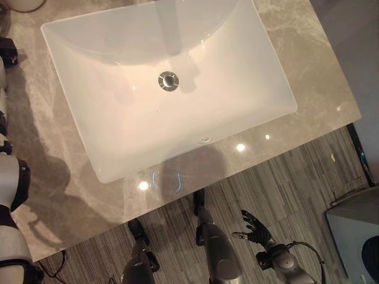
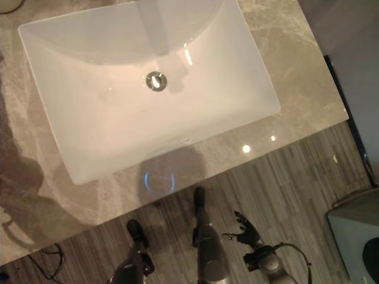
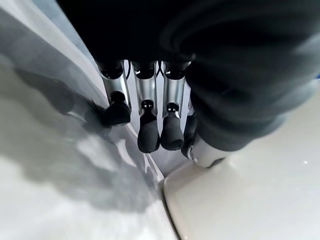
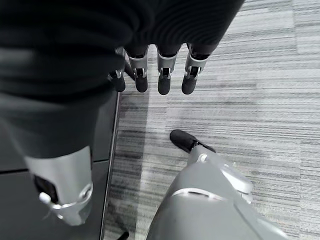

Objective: Put brush and paste in cup on sink, flatten towel.

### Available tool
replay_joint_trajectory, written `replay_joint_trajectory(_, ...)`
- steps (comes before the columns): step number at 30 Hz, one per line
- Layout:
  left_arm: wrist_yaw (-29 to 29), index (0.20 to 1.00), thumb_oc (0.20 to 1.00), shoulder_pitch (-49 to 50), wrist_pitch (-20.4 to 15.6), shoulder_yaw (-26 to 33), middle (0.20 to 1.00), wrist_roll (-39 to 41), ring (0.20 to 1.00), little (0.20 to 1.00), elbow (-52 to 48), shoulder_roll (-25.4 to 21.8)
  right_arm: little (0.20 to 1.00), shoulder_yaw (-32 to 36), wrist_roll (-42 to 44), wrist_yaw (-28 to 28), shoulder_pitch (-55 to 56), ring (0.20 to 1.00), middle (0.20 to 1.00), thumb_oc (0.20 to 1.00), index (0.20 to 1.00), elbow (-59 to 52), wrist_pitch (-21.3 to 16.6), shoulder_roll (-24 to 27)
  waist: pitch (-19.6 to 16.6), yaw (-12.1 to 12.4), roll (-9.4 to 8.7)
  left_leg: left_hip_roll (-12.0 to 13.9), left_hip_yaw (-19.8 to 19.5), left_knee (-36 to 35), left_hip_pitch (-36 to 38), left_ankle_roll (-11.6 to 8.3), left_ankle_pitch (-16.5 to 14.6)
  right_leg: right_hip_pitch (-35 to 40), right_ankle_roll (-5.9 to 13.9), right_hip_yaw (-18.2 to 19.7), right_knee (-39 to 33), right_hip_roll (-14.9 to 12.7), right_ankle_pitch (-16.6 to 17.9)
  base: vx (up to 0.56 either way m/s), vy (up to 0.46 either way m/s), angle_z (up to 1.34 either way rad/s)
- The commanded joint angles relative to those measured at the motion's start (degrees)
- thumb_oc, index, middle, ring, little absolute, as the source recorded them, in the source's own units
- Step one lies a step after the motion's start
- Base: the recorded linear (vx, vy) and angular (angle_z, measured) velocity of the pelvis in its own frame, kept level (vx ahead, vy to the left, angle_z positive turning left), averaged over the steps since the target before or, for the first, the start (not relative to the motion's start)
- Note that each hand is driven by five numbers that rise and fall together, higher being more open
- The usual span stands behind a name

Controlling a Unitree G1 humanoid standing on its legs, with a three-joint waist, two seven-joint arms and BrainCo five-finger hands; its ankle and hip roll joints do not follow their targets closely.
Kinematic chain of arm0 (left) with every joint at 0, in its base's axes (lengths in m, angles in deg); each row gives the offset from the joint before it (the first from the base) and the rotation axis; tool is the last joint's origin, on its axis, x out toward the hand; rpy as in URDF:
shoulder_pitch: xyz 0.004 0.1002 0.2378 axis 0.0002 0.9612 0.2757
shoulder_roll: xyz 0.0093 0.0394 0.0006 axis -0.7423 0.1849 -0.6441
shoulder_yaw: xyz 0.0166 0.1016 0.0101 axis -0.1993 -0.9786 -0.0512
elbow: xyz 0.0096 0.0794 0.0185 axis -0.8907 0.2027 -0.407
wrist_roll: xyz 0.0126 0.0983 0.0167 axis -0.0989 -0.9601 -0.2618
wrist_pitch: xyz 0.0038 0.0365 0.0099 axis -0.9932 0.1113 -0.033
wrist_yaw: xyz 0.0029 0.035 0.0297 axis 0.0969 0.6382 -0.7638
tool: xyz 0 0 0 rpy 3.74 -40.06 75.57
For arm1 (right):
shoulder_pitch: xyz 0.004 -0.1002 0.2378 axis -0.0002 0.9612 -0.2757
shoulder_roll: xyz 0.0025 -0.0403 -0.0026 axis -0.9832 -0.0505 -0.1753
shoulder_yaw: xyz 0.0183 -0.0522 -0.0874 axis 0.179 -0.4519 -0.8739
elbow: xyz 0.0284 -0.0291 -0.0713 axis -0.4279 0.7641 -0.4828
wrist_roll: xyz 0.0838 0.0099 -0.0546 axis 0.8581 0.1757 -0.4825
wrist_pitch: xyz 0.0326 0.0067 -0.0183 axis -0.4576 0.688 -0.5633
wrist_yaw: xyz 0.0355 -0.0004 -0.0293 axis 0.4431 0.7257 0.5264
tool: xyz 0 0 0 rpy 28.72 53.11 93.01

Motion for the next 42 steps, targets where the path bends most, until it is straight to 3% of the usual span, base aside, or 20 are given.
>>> replay_joint_trajectory(1, -0.2, 0.200, 0.200, -4.3, -2.6, -2.0, 0.200, -5.2, 0.200, 0.200, 0.0, 0.0, 1.000, 2.7, 1.8, 0.3, -0.3, 1.000, 1.000, 1.000, 1.000, -2.2, -2.6, 3.1, 2.3, -0.3, 5.31, 3.1, -4.9, 0.1, -2.9, 0.53, 0.6, 4.3, 8.19, -0.8, -0.2, -3.6, 2.3, 0.00, 0.000, 0.00)
replay_joint_trajectory(12, -1.2, 0.200, 0.200, -1.4, -5.2, -2.3, 0.200, -7.5, 0.200, 0.200, -4.2, 1.0, 1.000, 3.5, 1.5, 0.0, 0.7, 1.000, 1.000, 1.000, 1.000, -2.4, -3.7, 3.7, 2.8, -0.5, 5.17, 3.5, -5.6, 0.1, -4.7, 0.25, 1.0, 2.5, 8.19, -0.9, -0.2, -3.0, 1.2, 0.00, -0.008, -0.01)
replay_joint_trajectory(18, -4.6, 0.200, 0.200, 0.0, -4.3, -1.0, 0.200, -11.4, 0.200, 0.200, -3.9, 2.1, 1.000, 2.1, 1.5, -0.5, 0.4, 1.000, 1.000, 1.000, 1.000, -1.0, -4.0, 2.6, 2.7, 0.1, 4.86, 4.1, -6.2, 0.1, -4.5, -0.03, 1.2, 2.9, 8.19, -1.3, -0.2, -2.4, 0.5, 0.00, -0.024, 0.00)
replay_joint_trajectory(23, -9.9, 0.200, 0.200, 10.0, -3.1, 6.2, 0.200, -16.4, 0.200, 0.200, -9.4, 5.2, 1.000, 1.1, 1.5, -1.2, 0.3, 1.000, 1.000, 1.000, 1.000, 2.9, -3.7, 0.8, 2.3, 1.9, 5.45, 4.1, -7.3, 0.1, -1.8, -0.13, 0.8, 7.3, 8.19, -3.0, -0.1, -2.6, -1.6, 0.03, -0.058, -0.03)
replay_joint_trajectory(26, -13.5, 0.200, 0.200, 22.8, -3.7, 13.8, 0.200, -19.1, 0.200, 0.200, -20.6, 7.2, 1.000, 1.5, 1.2, -1.7, 0.0, 1.000, 1.000, 1.000, 1.000, 4.5, -3.5, -0.3, 1.6, 4.1, 6.12, 3.1, -8.0, 0.1, -0.2, 0.33, 2.0, 10.9, 7.74, -5.5, 0.6, -3.2, -2.4, 0.03, -0.079, 0.03)
replay_joint_trajectory(28, -15.9, 0.200, 0.200, 37.3, -5.7, 22.0, 0.200, -21.2, 0.200, 0.200, -34.8, 10.5, 1.000, 3.3, 1.1, -2.9, -0.6, 1.000, 1.000, 1.000, 1.000, 5.7, -3.3, -1.5, 0.7, 7.2, 6.87, 2.8, -10.1, 0.1, 1.4, 0.14, 2.2, 14.9, 7.00, -8.6, 1.6, -3.2, -4.6, 0.06, -0.091, 0.40)
replay_joint_trajectory(29, -15.9, 0.200, 0.200, 37.8, -5.6, 22.3, 0.200, -21.3, 0.200, 0.200, -35.2, 10.5, 1.000, 3.2, 1.1, -2.9, -0.6, 1.000, 1.000, 1.000, 1.000, 5.7, -3.3, -1.3, 0.7, 6.9, 7.00, 2.8, -10.2, 0.1, 1.5, 0.13, 2.2, 15.0, 7.00, -8.8, 1.6, -3.2, -4.6, 0.02, -0.077, 0.64)
replay_joint_trajectory(30, -15.9, 0.200, 0.200, 47.0, -7.4, 26.7, 0.200, -20.6, 0.200, 0.200, -43.0, 14.0, 1.000, 5.0, 2.2, -3.2, -0.4, 1.000, 1.000, 1.000, 1.000, 6.3, -3.2, -2.5, -0.2, 8.8, 7.51, 2.6, -11.7, 0.1, 2.2, 0.00, 2.3, 17.6, 6.60, -11.5, 1.9, -3.3, -6.0, 0.03, -0.055, 0.57)
replay_joint_trajectory(35, -11.7, 0.200, 0.200, 63.6, -10.8, 33.0, 0.200, -20.3, 0.200, 0.200, -58.7, 20.3, 1.000, 8.7, 4.2, -3.1, 1.1, 1.000, 1.000, 1.000, 1.000, 9.1, -2.8, -4.4, -3.5, 11.4, 8.07, 1.7, -14.7, 0.1, 4.0, -0.20, 2.0, 22.9, 6.12, -16.3, 1.6, -3.3, -6.9, 0.03, -0.028, 0.60)
replay_joint_trajectory(41, 1.8, 0.200, 0.200, 81.7, -14.5, 35.6, 0.200, -13.4, 0.200, 0.200, -73.7, 24.0, 1.000, 9.9, 1.4, -2.1, 2.2, 1.000, 1.000, 1.000, 1.000, 14.4, -1.0, -5.8, -8.8, 15.1, 7.11, 0.3, -16.7, 0.1, 8.5, 1.08, 0.5, 28.4, 5.90, -19.1, 3.1, -3.5, -7.9, 0.04, 0.073, 0.48)
replay_joint_trajectory(42, 6.7, 0.470, 0.470, 85.2, -15.0, 35.0, 0.470, -10.1, 0.470, 0.470, -77.9, 24.0, 1.000, 10.0, 1.1, -1.7, 2.1, 1.000, 1.000, 1.000, 1.000, 15.6, -0.9, -6.4, -10.2, 15.5, 6.42, -0.4, -16.8, 0.1, 10.1, 1.92, -0.1, 29.1, 6.14, -18.8, 4.1, -4.1, -7.7, 0.02, 0.162, 0.29)
